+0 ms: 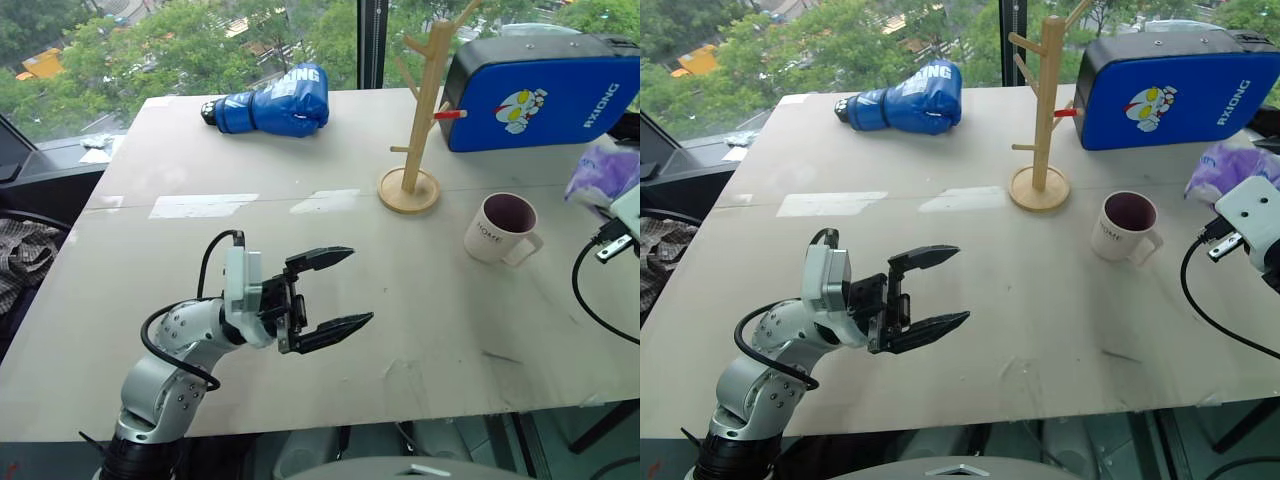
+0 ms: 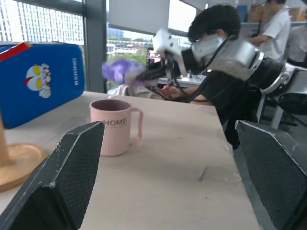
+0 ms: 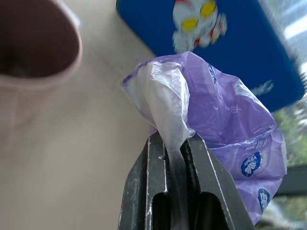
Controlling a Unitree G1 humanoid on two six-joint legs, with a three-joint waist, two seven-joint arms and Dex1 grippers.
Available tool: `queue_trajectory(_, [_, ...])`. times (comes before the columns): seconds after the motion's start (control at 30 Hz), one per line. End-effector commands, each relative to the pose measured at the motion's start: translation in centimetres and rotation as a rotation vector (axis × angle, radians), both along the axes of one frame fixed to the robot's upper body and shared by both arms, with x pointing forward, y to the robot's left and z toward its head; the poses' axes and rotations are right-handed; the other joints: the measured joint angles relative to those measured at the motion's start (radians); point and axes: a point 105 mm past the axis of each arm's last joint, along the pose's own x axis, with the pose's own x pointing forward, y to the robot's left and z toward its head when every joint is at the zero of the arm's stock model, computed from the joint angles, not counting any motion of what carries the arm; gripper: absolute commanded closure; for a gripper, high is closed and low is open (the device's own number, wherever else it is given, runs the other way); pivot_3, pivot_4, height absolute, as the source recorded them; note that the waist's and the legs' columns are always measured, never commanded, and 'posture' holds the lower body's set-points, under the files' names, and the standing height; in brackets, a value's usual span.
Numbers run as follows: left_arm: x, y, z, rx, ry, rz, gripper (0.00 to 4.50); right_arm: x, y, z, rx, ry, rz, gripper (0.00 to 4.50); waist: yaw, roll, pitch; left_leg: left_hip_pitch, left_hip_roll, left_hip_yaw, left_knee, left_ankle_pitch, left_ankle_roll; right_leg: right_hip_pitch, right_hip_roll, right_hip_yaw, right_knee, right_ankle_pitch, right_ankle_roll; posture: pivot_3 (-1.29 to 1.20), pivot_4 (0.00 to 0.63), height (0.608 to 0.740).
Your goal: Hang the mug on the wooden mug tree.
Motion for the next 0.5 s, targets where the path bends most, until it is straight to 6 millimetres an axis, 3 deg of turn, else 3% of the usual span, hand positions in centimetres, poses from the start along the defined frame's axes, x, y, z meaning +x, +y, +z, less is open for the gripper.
queue_trajectory(0.03, [-1.0,-0.3,1.2,-0.032,-0.019,-0.049,0.0,0.9,-1.7,-1.6,0.0,0.028,-0.025,4.47,-0.002,0.0,0.0,0.0,0.0,0.0,0.0,0.0,0.0,0.0,0.0,0.0,0.0,0.0,0.0,0.0,0.15,0.74])
queue_trajectory(0.07, [-1.2,-0.4,1.3,-0.035,-0.019,-0.057,0.0,1.0,-2.4,-2.3,0.009,0.047,-0.041,4.47,-0.002,0.0,0.0,0.0,0.0,0.0,0.0,0.0,0.0,0.0,0.0,0.0,0.0,0.0,0.0,0.0,0.15,0.74])
queue_trajectory(0.1, [-1.4,-0.5,1.4,-0.034,-0.018,-0.063,0.0,0.9,-2.8,-3.2,0.003,0.078,-0.038,3.8,0.001,0.001,0.0,0.0,0.0,0.0,0.0,0.0,0.0,0.0,0.0,0.0,0.0,0.0,0.0,0.0,0.15,0.74])
queue_trajectory(0.17, [-1.6,-0.5,1.4,-0.029,-0.017,-0.067,0.0,0.6,-3.5,-3.8,-0.014,0.094,-0.038,3.16,0.005,0.001,0.0,0.0,0.0,0.0,0.0,0.0,0.0,0.0,0.0,0.0,0.0,0.0,0.0,0.0,0.15,0.74])
queue_trajectory(0.27, [-1.6,-0.3,1.2,-0.017,-0.008,-0.054,0.0,-0.6,-3.3,-2.7,0.042,0.072,-0.033,2.06,0.006,0.003,0.0,0.0,0.0,0.0,0.0,0.0,0.0,0.0,0.0,0.0,0.0,0.0,0.0,0.0,0.15,0.74])
queue_trajectory(0.33, [-1.6,-0.1,0.8,0.0,0.012,-0.038,0.0,-2.5,-1.7,-1.5,0.168,0.091,0.017,1.22,0.011,0.005,0.001,-0.001,0.0,0.0,0.0,0.0,0.0,0.0,0.0,0.0,0.0,0.0,0.0,0.0,0.15,0.74])
queue_trajectory(0.43, [-1.5,0.2,0.1,0.025,0.034,-0.028,0.0,-5.3,1.6,-0.7,0.331,0.165,0.106,1.22,0.007,0.005,0.001,-0.002,0.0,-0.001,-0.001,0.0,0.0,-0.001,0.0,0.0,-0.001,0.0,0.0,0.0,0.15,0.74])
queue_trajectory(0.5, [-1.3,0.2,-0.4,0.041,0.046,-0.035,0.0,-5.4,3.5,-0.9,0.377,0.133,0.082,1.22,0.005,0.003,0.0,-0.001,0.0,-0.001,-0.001,0.0,0.0,0.0,0.0,0.0,-0.001,0.0,0.0,0.0,0.15,0.74])
